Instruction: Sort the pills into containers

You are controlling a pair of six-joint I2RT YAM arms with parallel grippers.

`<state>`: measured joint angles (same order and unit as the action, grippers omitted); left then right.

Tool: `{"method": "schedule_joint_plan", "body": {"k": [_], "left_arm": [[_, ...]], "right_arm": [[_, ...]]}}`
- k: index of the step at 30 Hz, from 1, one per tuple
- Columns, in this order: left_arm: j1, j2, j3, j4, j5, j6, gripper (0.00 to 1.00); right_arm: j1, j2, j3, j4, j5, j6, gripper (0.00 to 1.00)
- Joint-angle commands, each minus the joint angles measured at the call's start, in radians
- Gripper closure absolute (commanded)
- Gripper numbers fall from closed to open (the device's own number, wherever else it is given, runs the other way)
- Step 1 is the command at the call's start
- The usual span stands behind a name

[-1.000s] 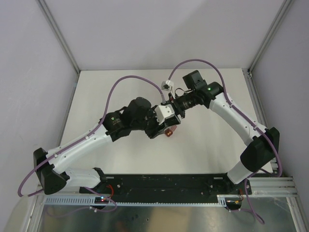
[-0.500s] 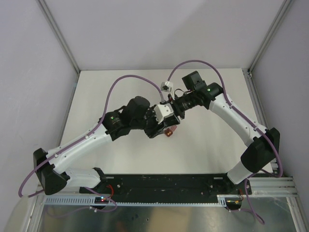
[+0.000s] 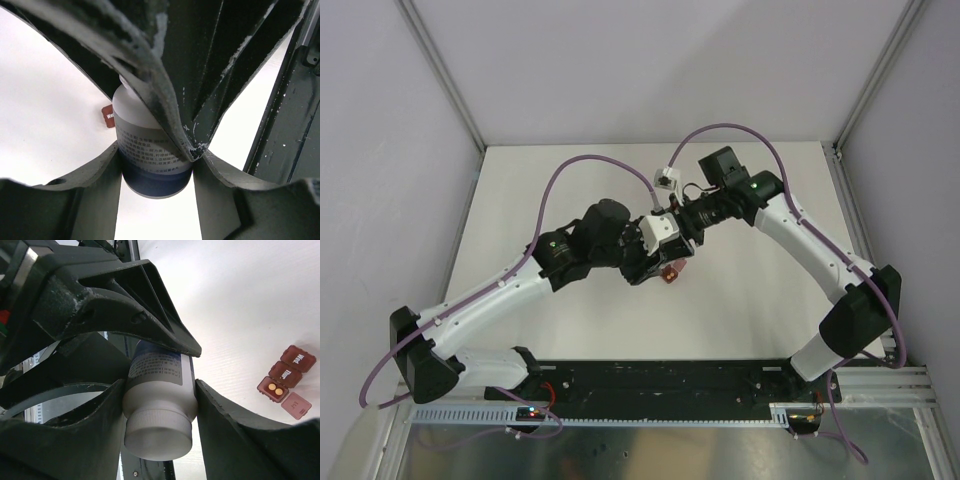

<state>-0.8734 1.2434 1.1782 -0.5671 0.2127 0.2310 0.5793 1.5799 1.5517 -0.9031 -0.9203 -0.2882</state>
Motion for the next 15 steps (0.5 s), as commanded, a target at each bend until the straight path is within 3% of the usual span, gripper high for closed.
{"method": "schedule_joint_plan", "body": {"k": [1, 6, 9, 15], "left_arm": [[0.02, -0.022, 0.009, 0.046, -0.027, -0.043, 0.65], [0.019, -0.018, 0.012, 0.048, -0.046, -0.044, 0.23], [0.02, -0.016, 0.015, 0.049, -0.052, -0.044, 0.12], [0.02, -0.031, 0.009, 0.049, -0.071, -0.033, 0.01]], "right_arm": [[-0.019, -0.051, 0.001, -0.022, 0.024, -0.024, 1.0], [-0.04, -0.067, 0.001, -0.036, 0.037, -0.027, 1.0], [-0.051, -0.072, 0.0, -0.048, 0.048, -0.03, 1.0], [-0.075, -0.079, 0.005, -0.057, 0.108, -0.026, 1.0]]}}
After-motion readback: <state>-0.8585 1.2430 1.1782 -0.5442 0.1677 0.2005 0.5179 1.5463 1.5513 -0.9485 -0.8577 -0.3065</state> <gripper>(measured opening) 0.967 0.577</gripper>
